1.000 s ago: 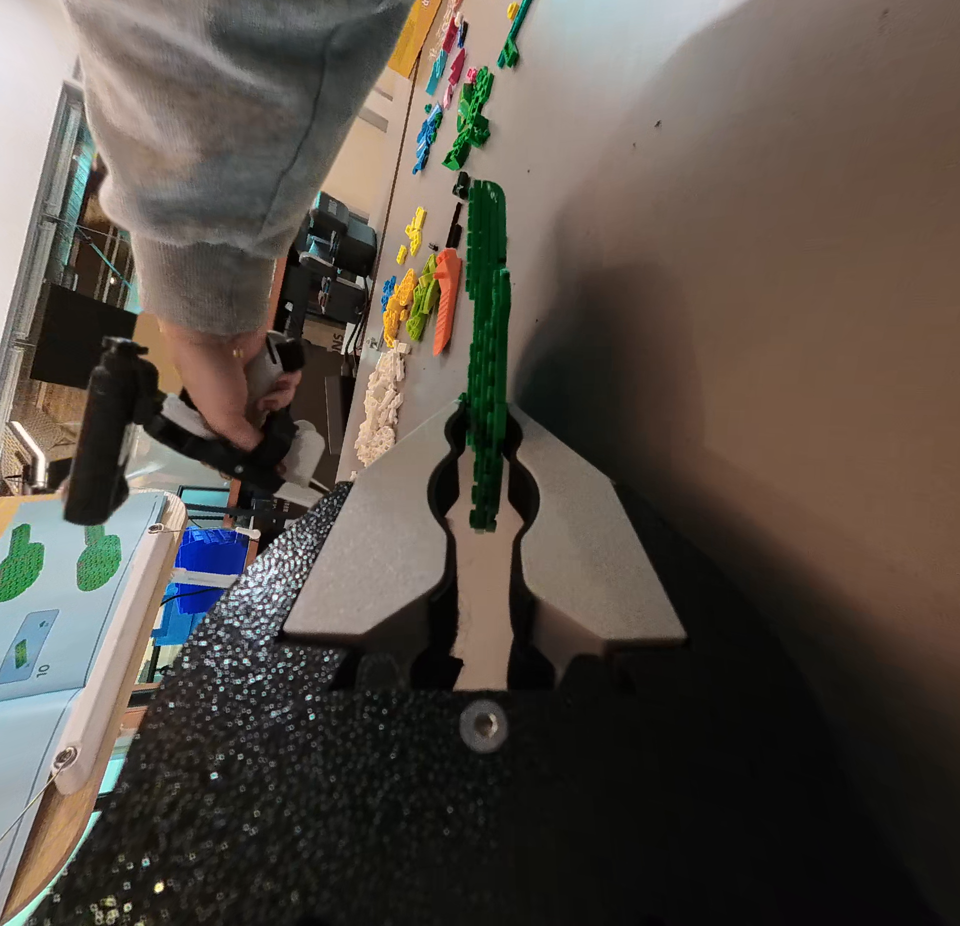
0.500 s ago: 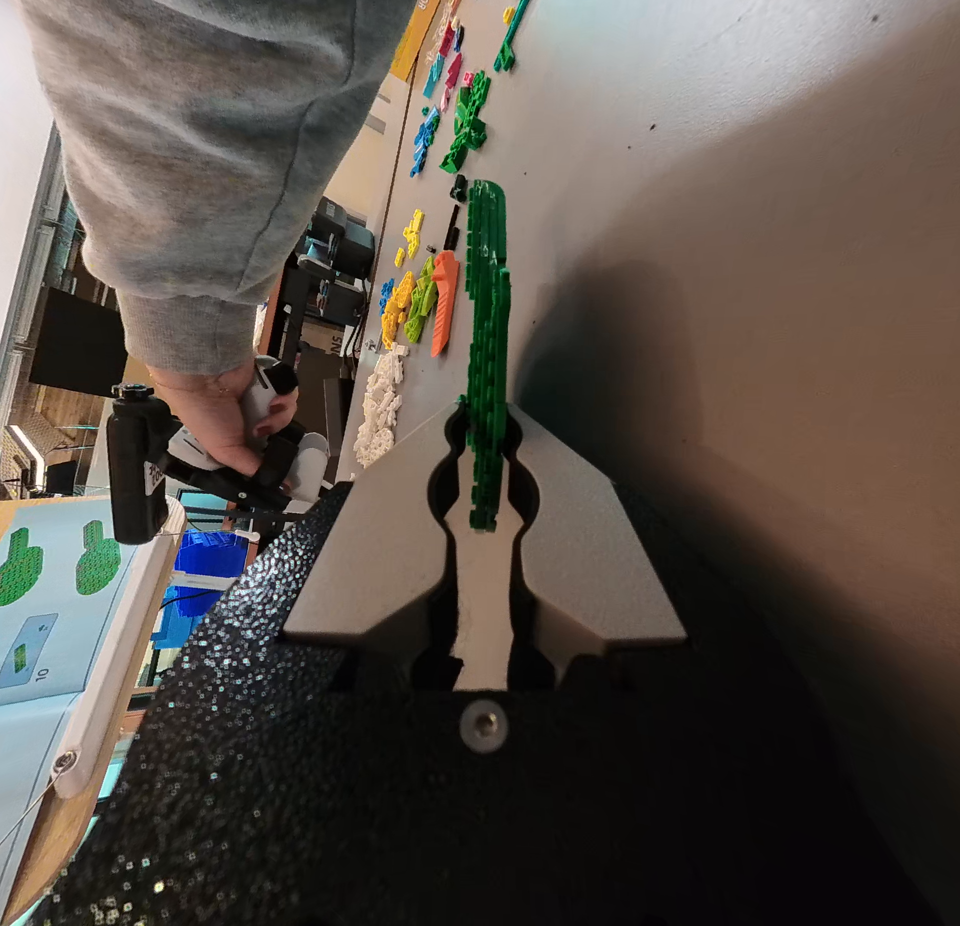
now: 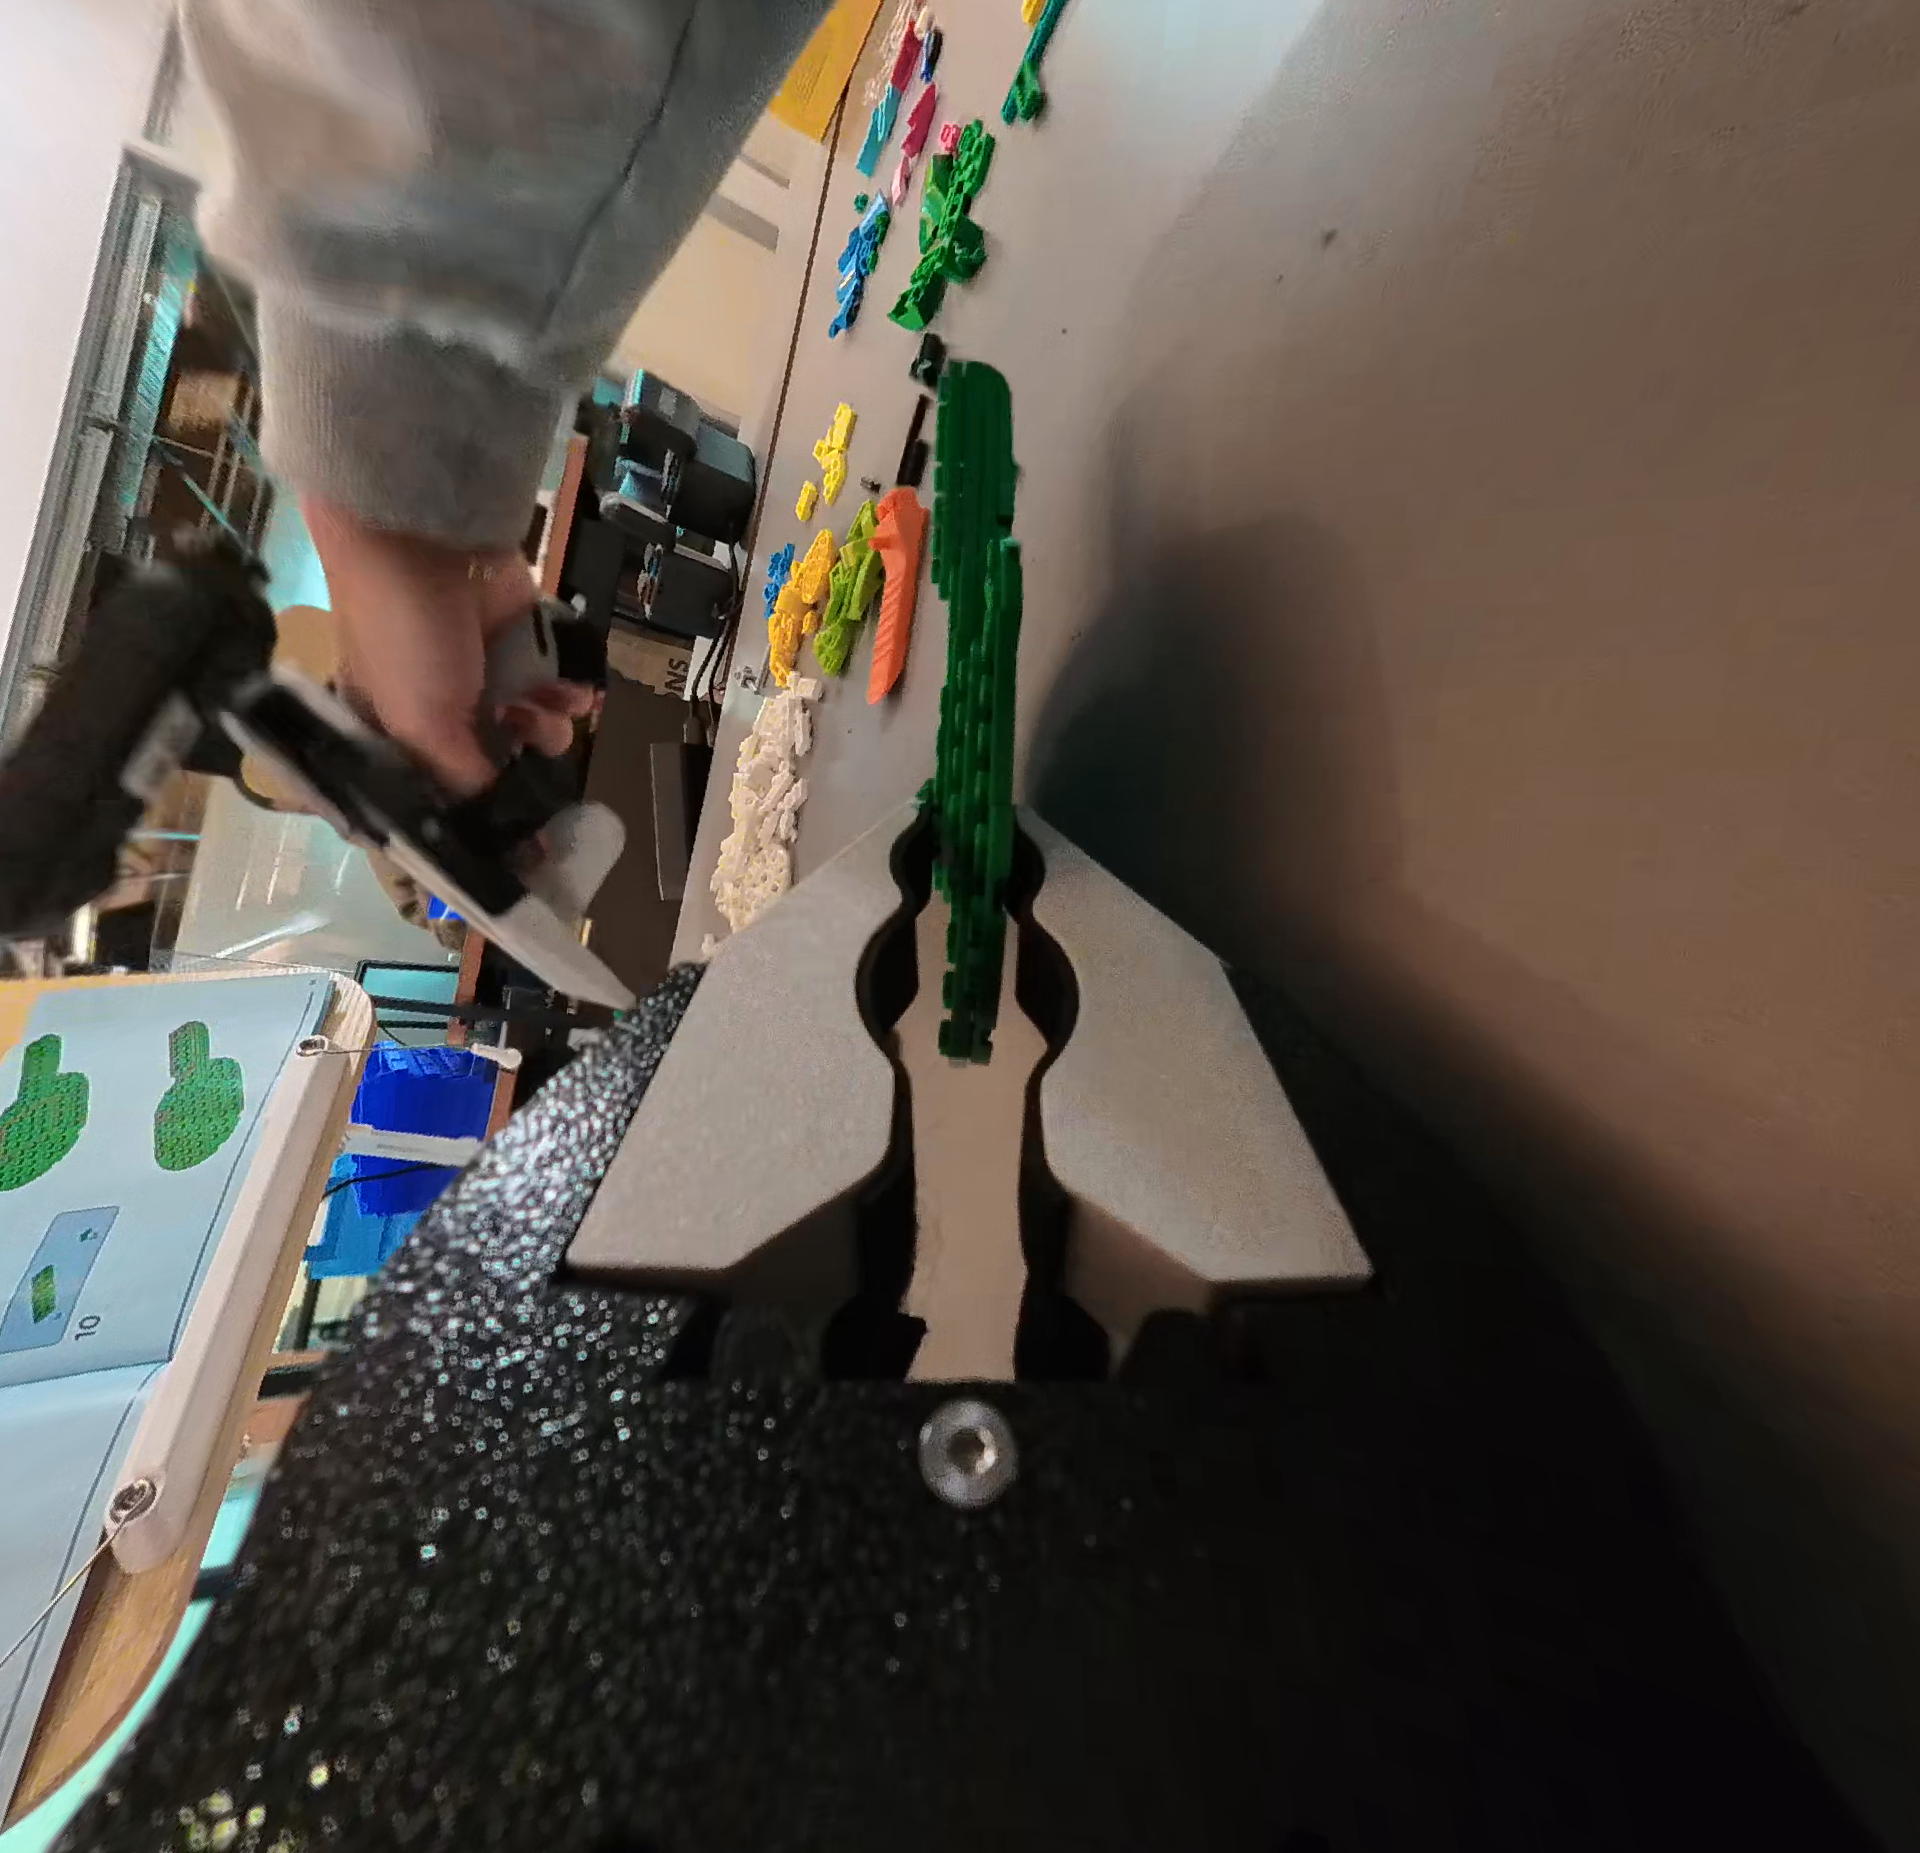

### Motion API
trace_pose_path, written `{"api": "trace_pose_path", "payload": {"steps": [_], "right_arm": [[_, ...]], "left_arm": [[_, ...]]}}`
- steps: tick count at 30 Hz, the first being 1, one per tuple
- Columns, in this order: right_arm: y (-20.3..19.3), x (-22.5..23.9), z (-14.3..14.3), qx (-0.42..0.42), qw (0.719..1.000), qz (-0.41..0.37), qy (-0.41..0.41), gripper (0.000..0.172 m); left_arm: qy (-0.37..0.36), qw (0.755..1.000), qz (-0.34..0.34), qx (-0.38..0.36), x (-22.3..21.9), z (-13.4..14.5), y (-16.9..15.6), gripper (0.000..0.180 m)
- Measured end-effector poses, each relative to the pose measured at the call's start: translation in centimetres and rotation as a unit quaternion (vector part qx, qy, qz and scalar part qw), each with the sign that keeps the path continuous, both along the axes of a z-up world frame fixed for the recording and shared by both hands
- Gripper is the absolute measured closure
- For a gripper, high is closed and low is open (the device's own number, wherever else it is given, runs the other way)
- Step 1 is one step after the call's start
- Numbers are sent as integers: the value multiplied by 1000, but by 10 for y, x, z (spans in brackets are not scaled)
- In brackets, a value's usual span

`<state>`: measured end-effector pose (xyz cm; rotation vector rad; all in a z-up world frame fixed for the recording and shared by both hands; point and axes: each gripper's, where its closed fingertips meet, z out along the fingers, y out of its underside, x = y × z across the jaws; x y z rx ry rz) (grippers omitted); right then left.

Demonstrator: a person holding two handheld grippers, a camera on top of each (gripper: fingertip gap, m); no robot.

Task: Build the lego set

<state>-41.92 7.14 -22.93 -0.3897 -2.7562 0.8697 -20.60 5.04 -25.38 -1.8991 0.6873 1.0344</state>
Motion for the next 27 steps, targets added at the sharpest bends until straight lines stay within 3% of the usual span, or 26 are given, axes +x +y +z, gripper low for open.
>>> {"api": "trace_pose_path", "payload": {"steps": [3,7,12,15,19,23,27], "right_arm": [[1,52,10,11,993,95,67,169],[18,114,2,93,966,196,140,169],[31,158,-6,206,905,276,250,169],[24,172,0,256,834,328,362,169],[21,186,0,344,692,413,482,170],[26,196,-3,375,619,457,517,170],[36,190,-6,442,517,488,547,170]], "left_arm": [[-9,1000,13,7,-5,2,-1,171],[-20,1000,12,6,-5,1,0,171],[-35,999,29,-1,-10,-3,-1,171],[-63,997,45,2,-15,-3,-4,171],[-78,995,54,9,-18,-2,-5,171],[-80,995,62,10,-20,-2,-7,171],[-79,995,58,10,-18,-2,-6,171]]}}
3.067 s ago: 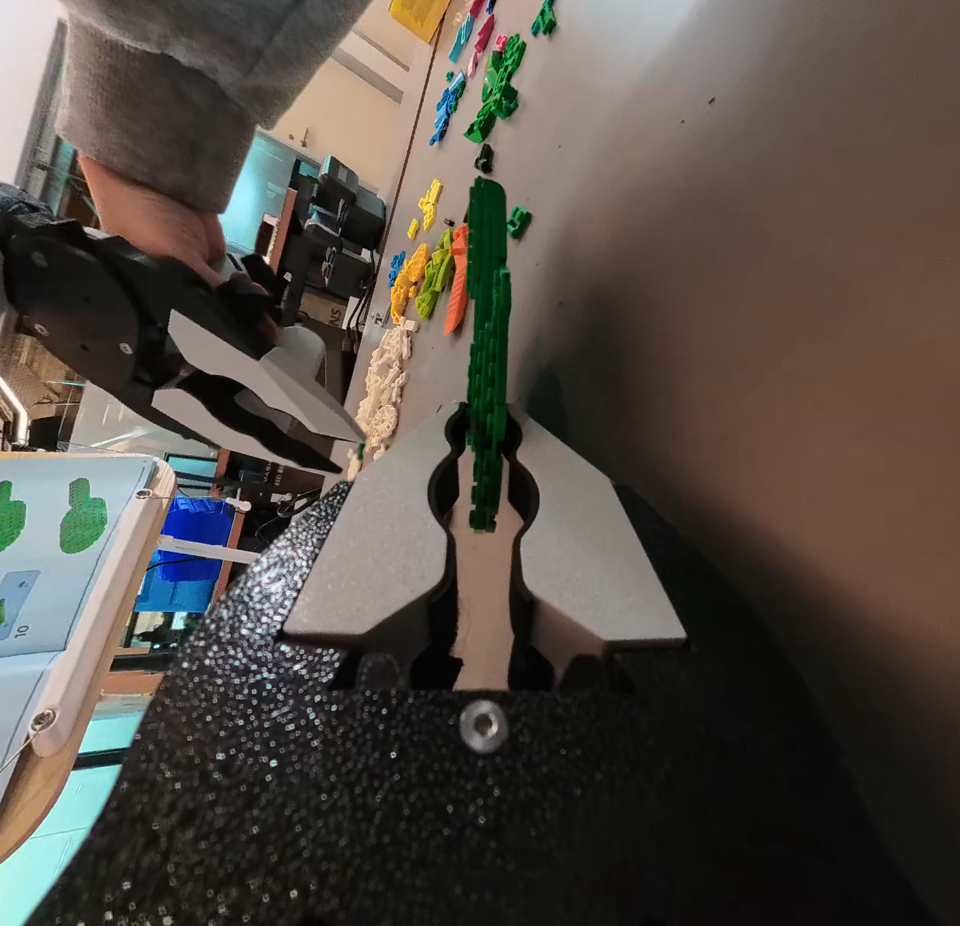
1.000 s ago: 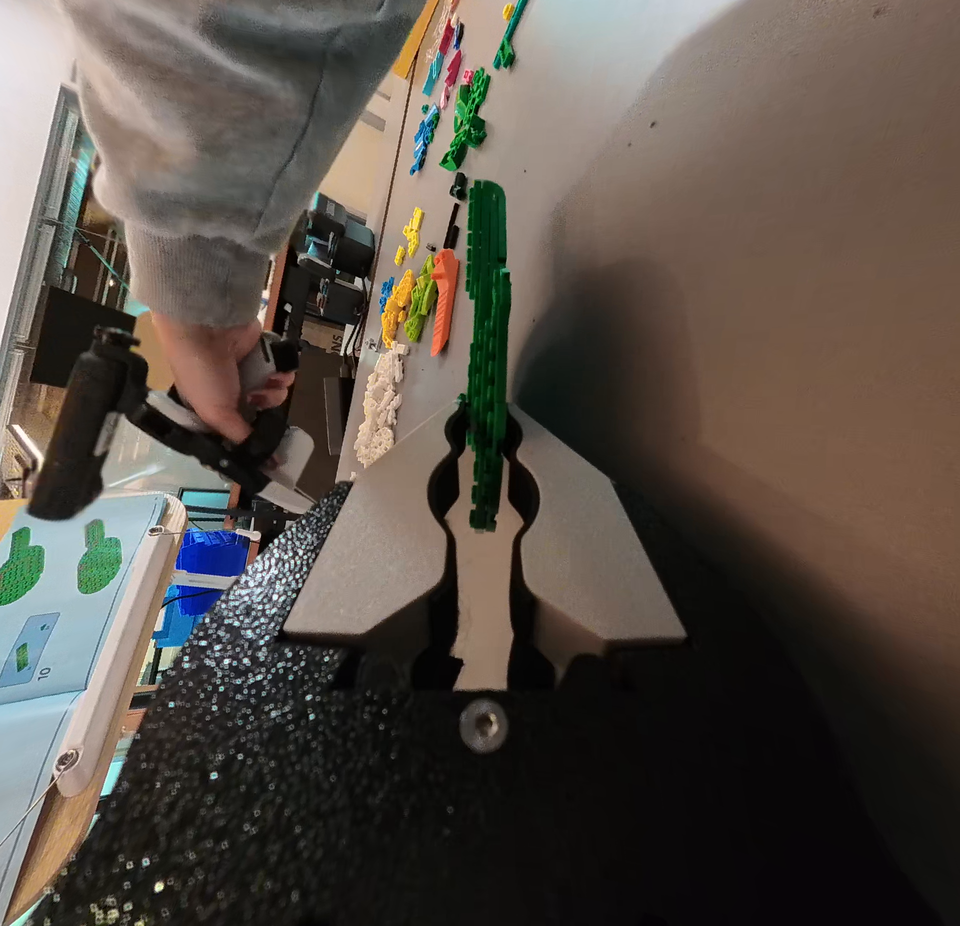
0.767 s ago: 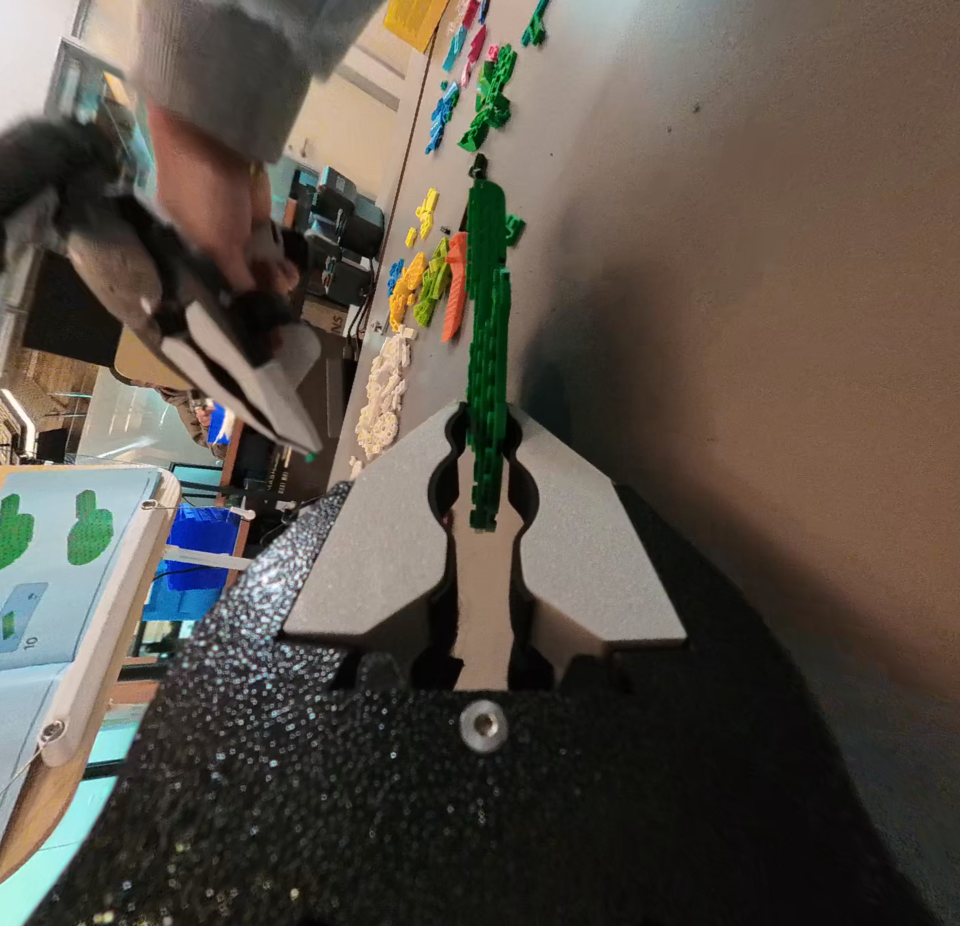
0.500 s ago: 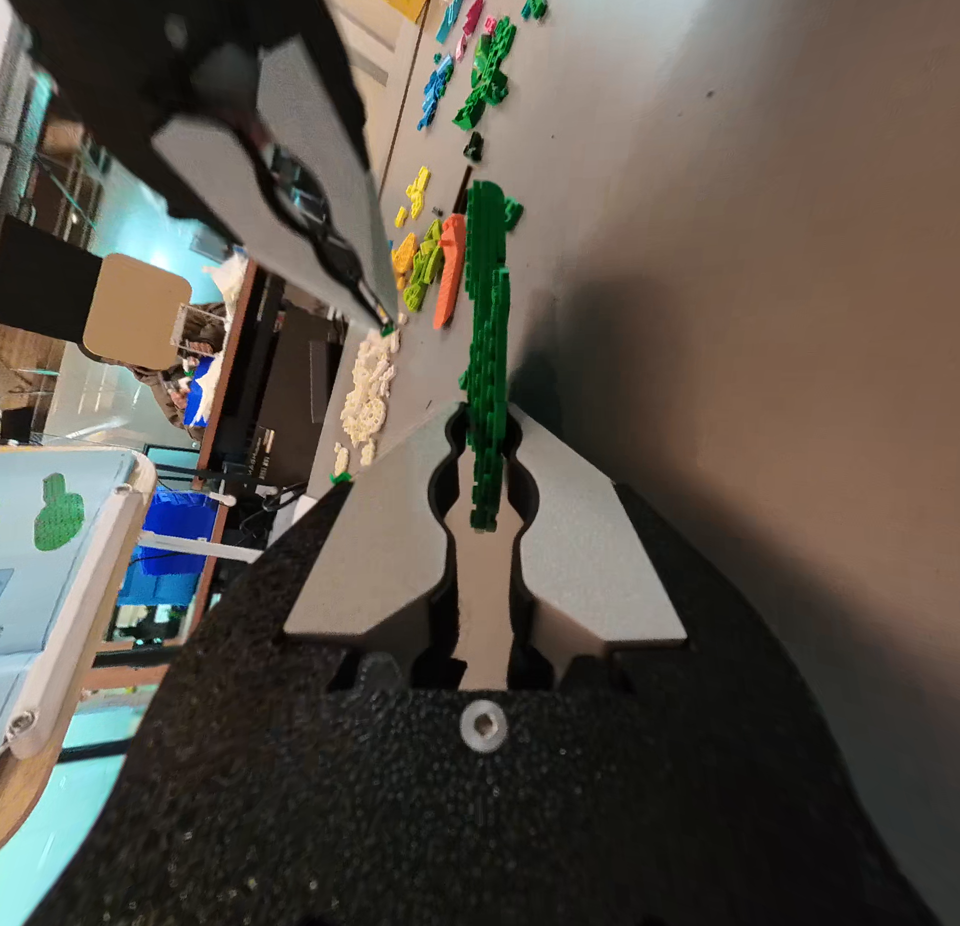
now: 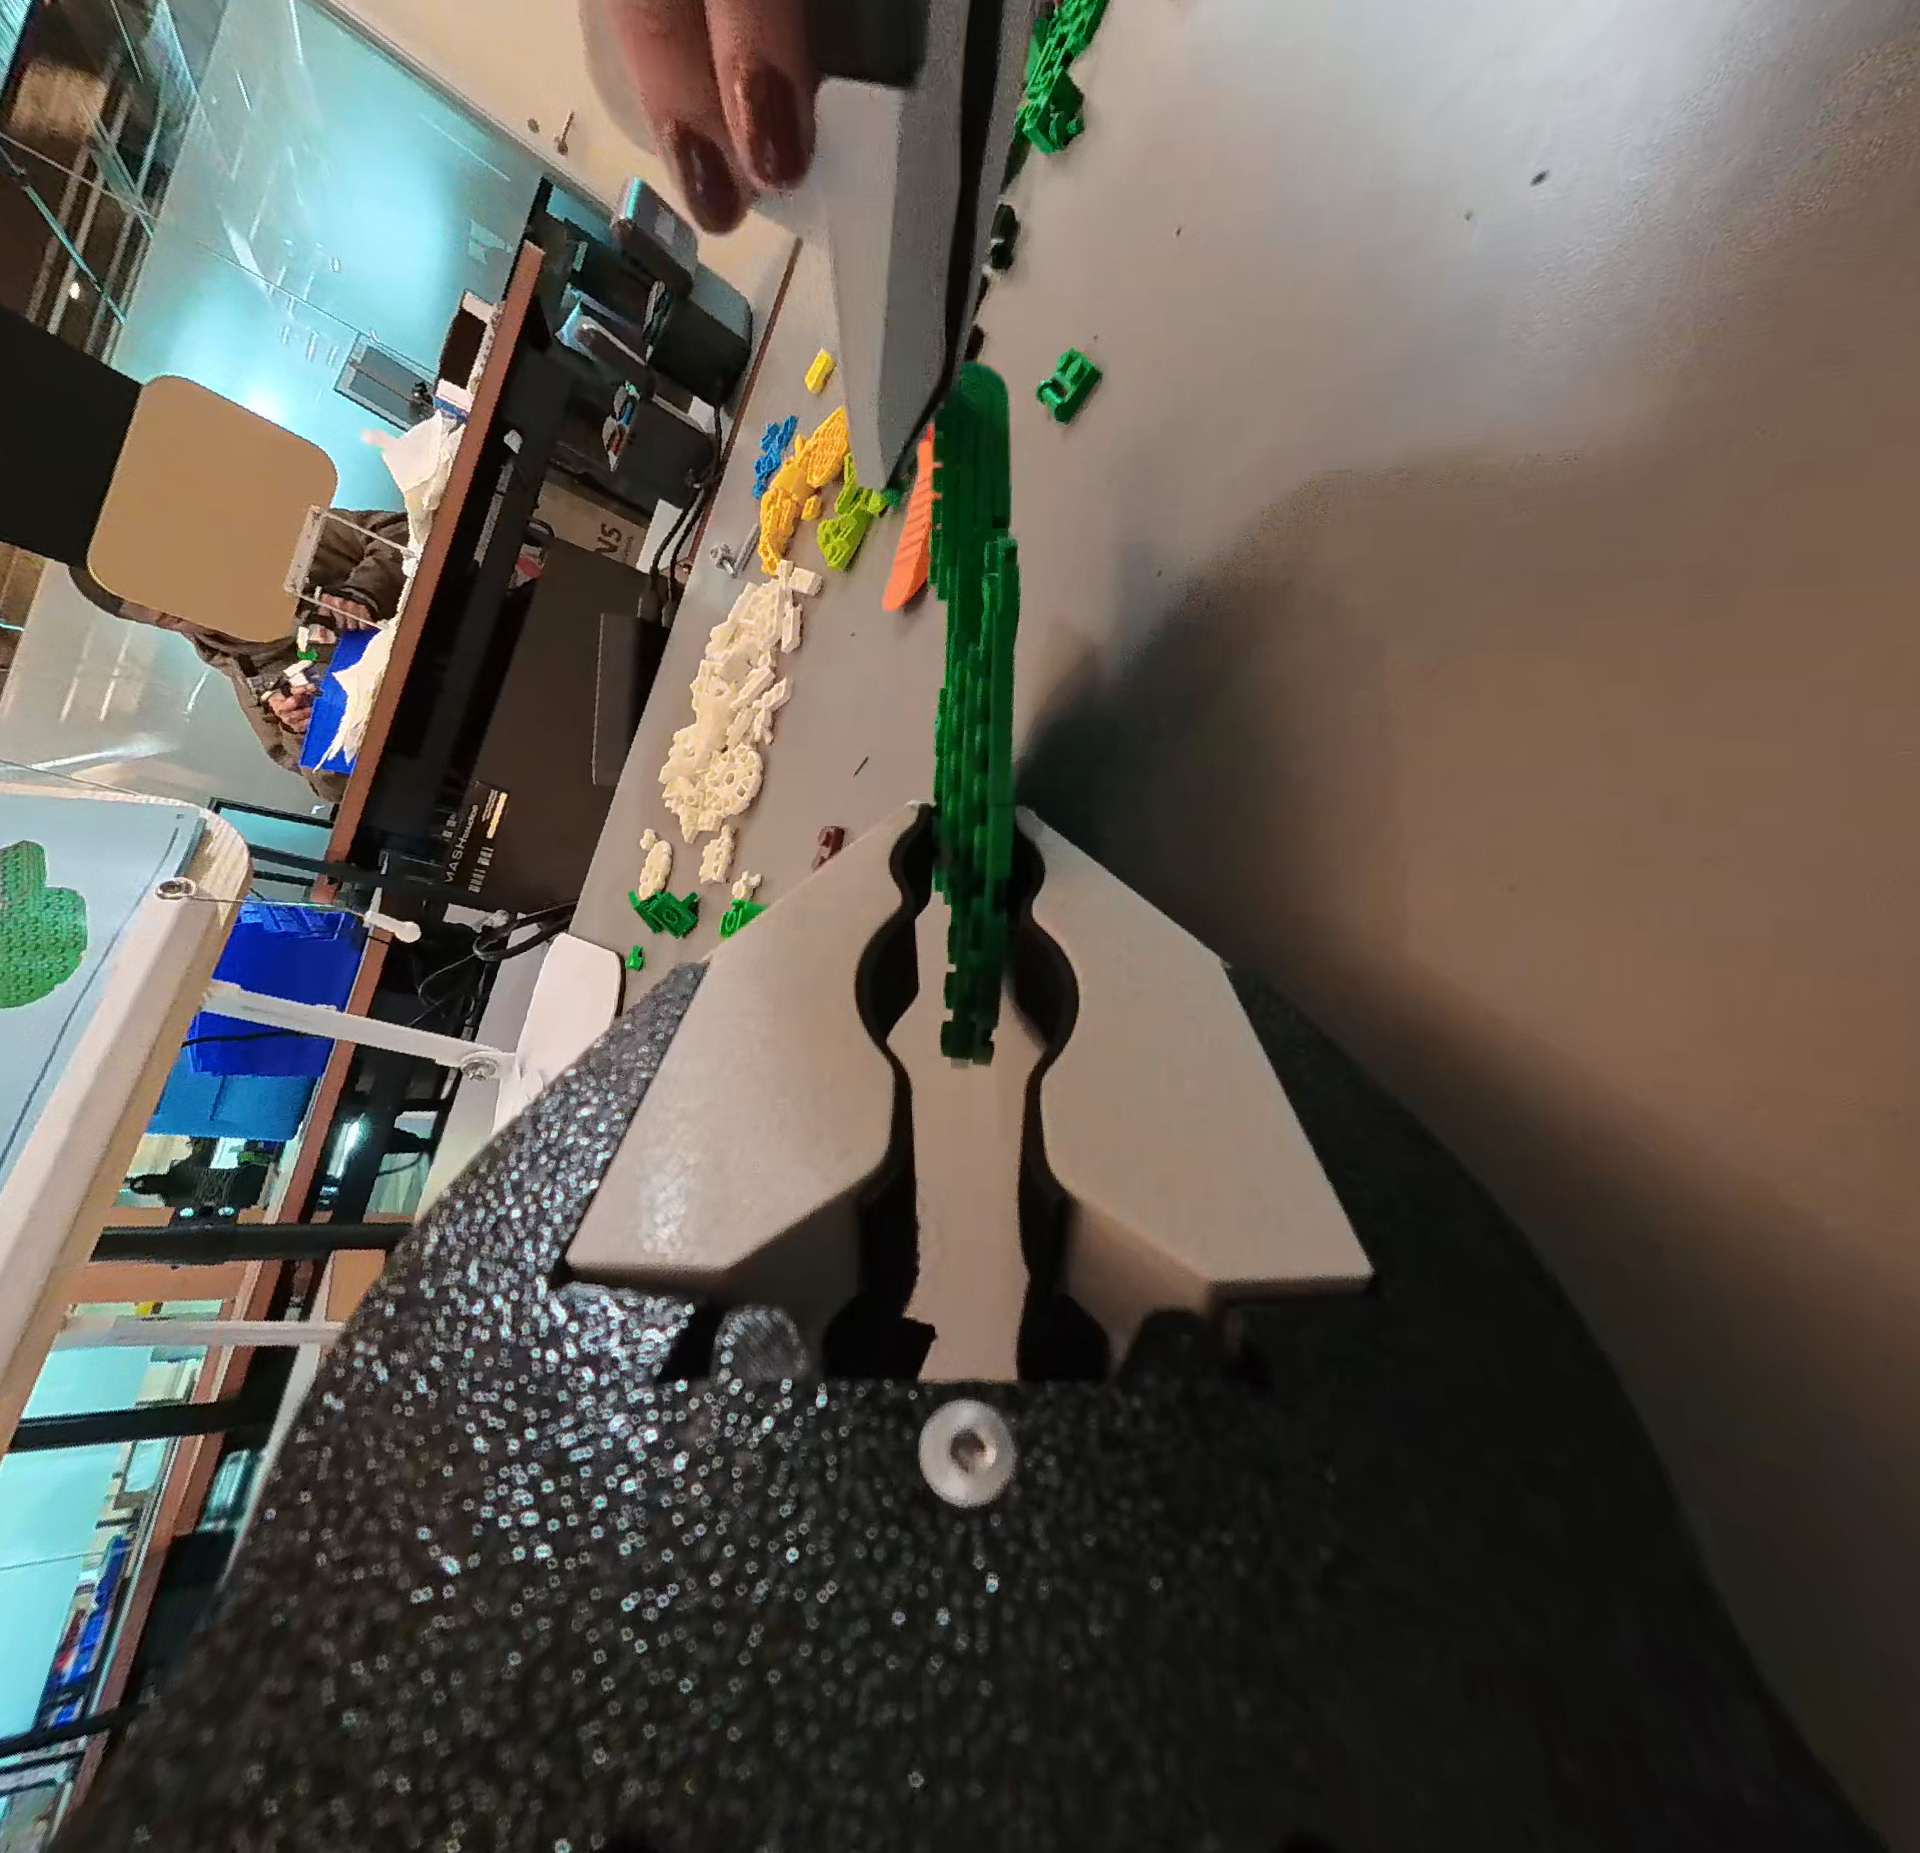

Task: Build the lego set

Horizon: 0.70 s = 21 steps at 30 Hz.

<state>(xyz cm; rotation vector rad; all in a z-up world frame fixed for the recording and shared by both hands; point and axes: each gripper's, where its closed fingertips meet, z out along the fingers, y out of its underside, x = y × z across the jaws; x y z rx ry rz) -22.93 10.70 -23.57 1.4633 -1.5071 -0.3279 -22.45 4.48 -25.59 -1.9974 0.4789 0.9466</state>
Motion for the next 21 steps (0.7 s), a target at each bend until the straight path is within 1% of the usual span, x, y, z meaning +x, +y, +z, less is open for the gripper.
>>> {"api": "trace_pose_path", "payload": {"steps": [2,6,12,15,18,21], "right_arm": [[-2,1,0,19,999,28,29,170],[-7,14,-2,19,998,53,13,170],[-5,17,-4,36,997,66,16,170],[-3,20,-9,31,998,62,6,172],[2,22,-22,36,998,49,-4,172],[4,21,-28,27,999,30,-8,172]], "left_arm": [[3,1000,-15,1,6,1,2,171],[23,1000,-10,-5,6,1,3,171],[8,1000,2,-6,2,0,1,171],[11,999,40,4,-9,4,-4,171],[-11,996,83,21,-24,8,-12,171],[-16,994,103,24,-31,8,-17,171]]}}
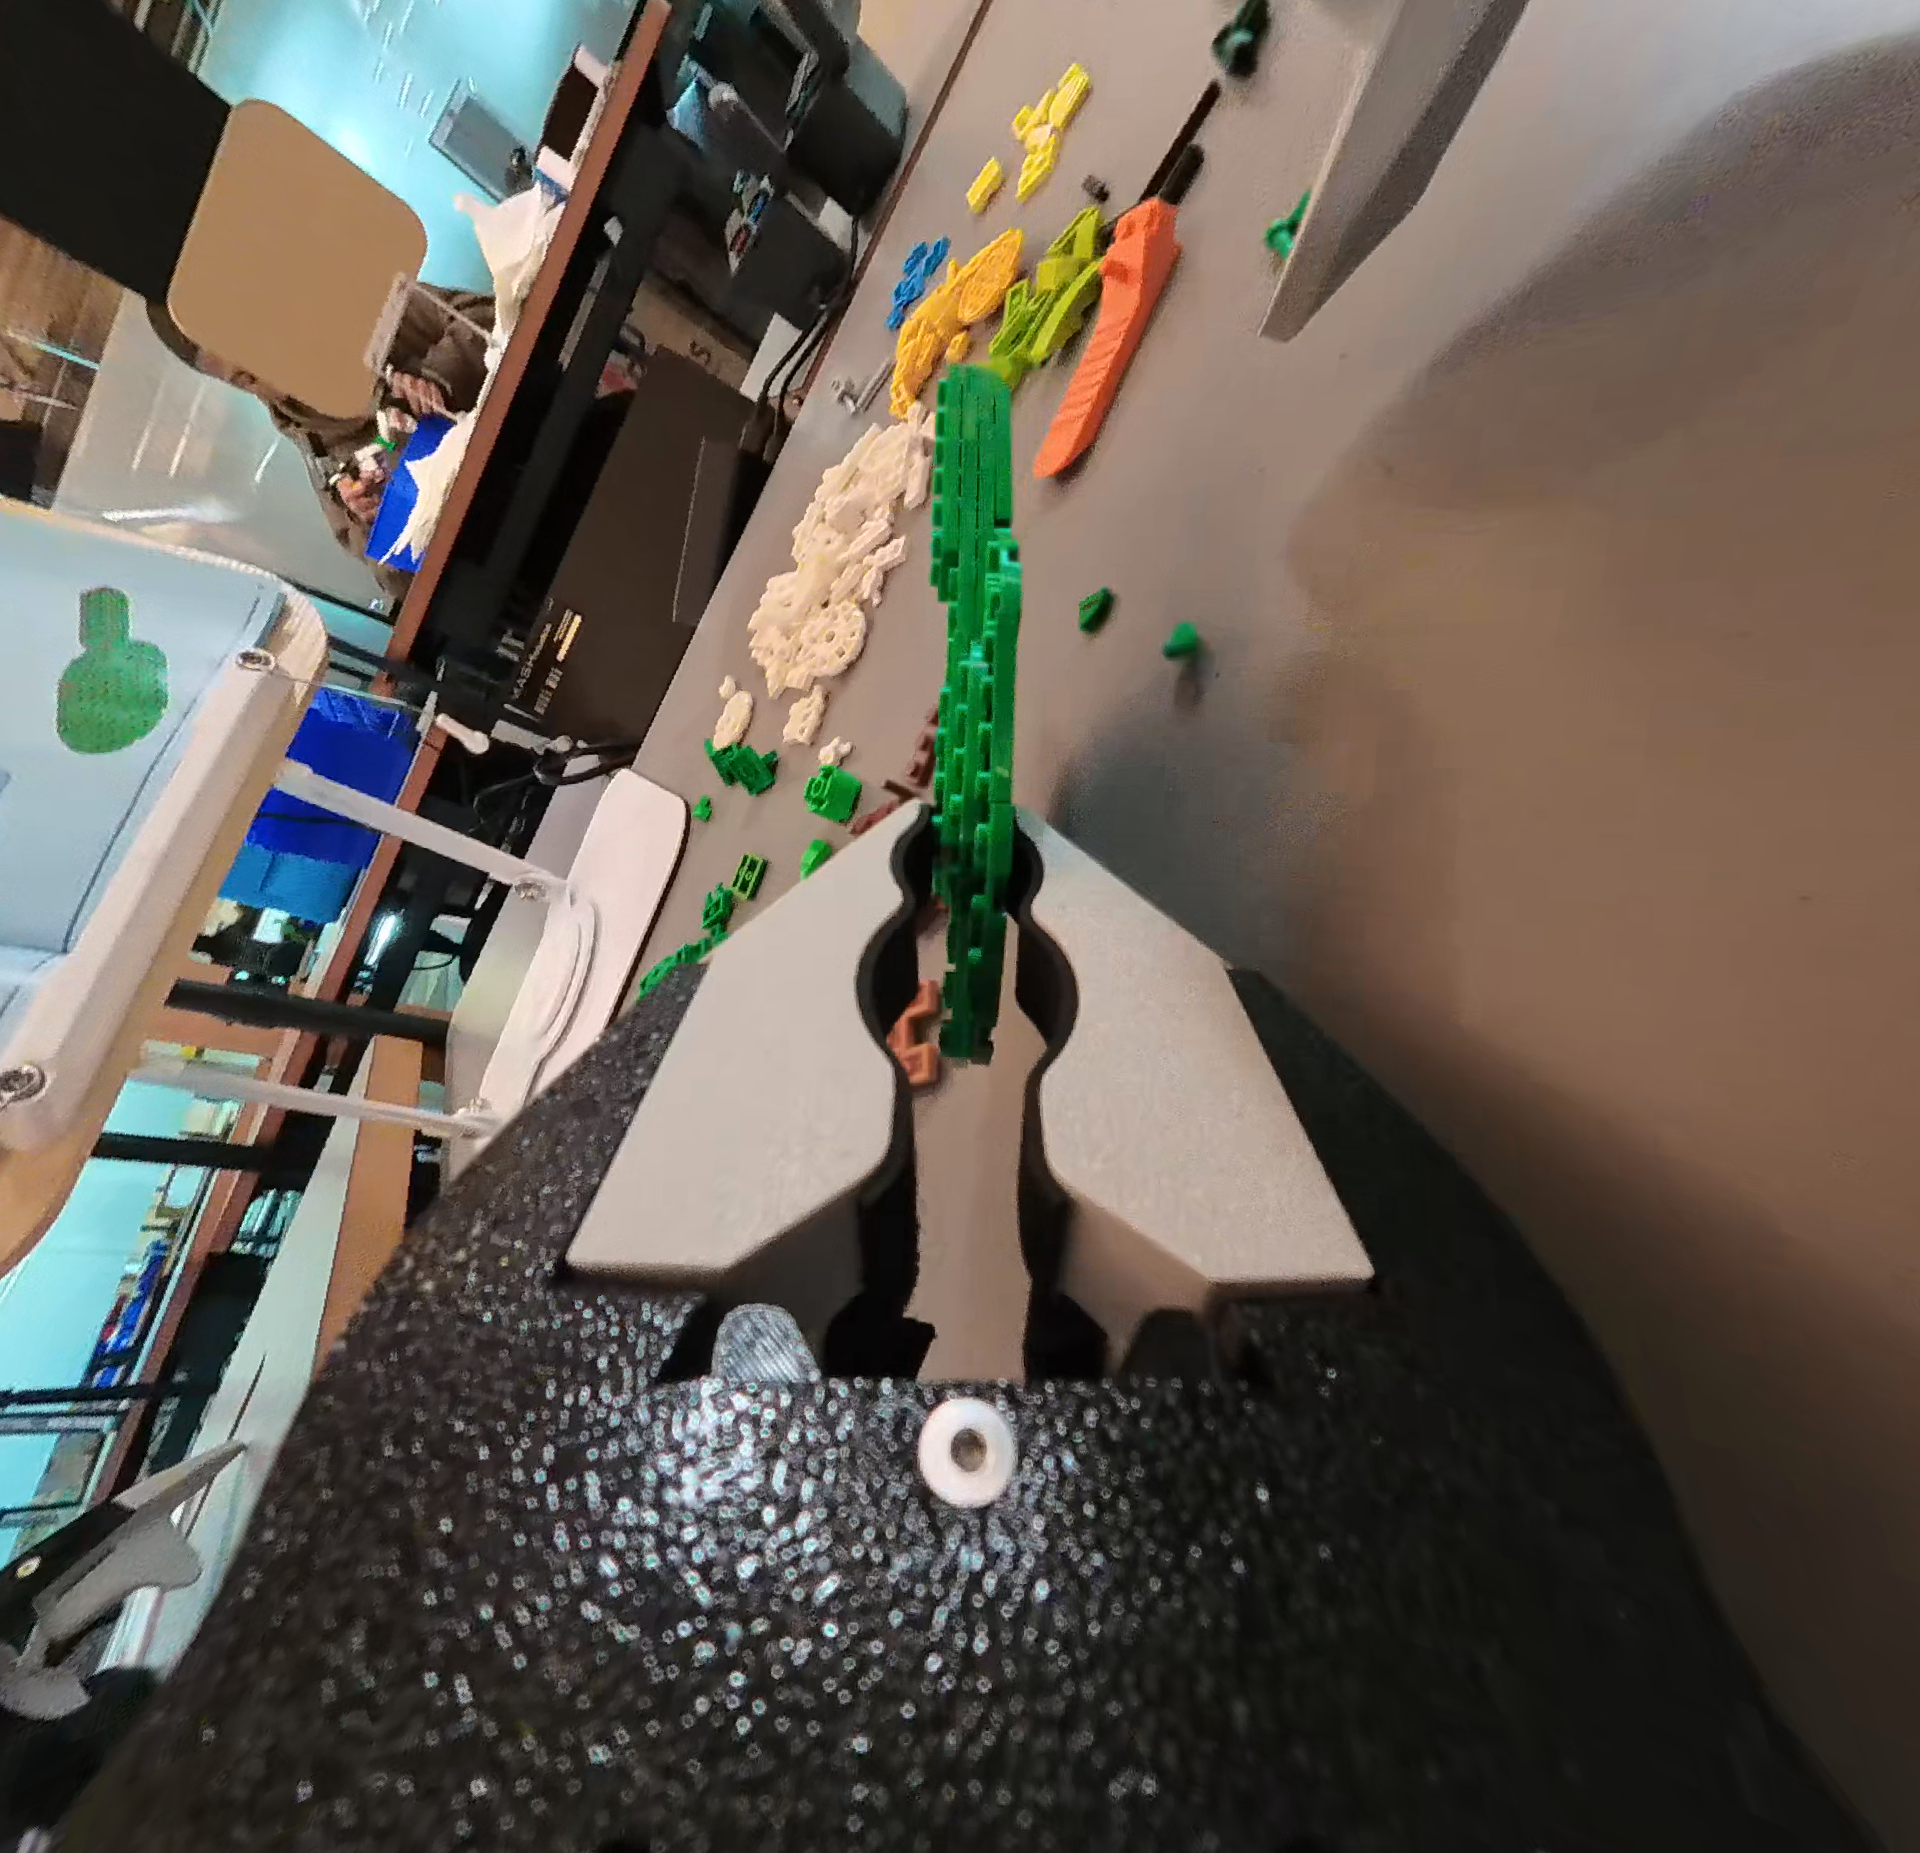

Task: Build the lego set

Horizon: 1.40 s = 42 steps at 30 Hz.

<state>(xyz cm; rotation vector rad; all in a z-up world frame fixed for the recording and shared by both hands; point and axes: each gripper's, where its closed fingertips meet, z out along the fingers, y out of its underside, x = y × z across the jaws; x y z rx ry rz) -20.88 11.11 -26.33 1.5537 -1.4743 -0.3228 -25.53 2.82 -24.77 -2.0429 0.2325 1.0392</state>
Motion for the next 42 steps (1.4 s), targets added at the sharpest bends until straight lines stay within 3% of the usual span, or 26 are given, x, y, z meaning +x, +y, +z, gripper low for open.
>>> {"api": "trace_pose_path", "payload": {"steps": [3,5,8,10,12,19,21,29,34,37,42], "right_arm": [[1,-9,3,-78,992,-89,-48,172],[-1,-15,4,-197,946,-215,-142,172],[-14,-15,3,-363,791,-375,-320,165],[-26,-17,6,-434,686,-424,-402,164],[-33,-20,5,-469,600,-461,-456,163],[-40,-29,-9,-504,369,-543,-561,157],[-45,-29,-8,-502,328,-546,-585,155],[-53,-34,-13,-485,391,-542,-564,159],[-52,-33,-13,-474,468,-519,-536,166],[-44,-33,-10,-466,572,-478,-477,166],[-23,-37,-2,-342,846,-329,-241,166]], "left_arm": [[12,1000,24,2,-6,3,-4,171],[9,999,34,15,-10,6,-7,171],[1,999,34,26,-11,7,-8,171],[8,999,38,28,-12,9,-9,171],[11,999,39,30,-12,11,-9,171],[13,998,46,39,-14,14,-10,171],[15,998,48,41,-14,15,-11,171],[16,998,44,40,-13,15,-10,171],[13,998,43,39,-12,14,-9,171],[6,999,37,33,-10,12,-8,171],[-3,999,33,28,-9,9,-7,171]]}}
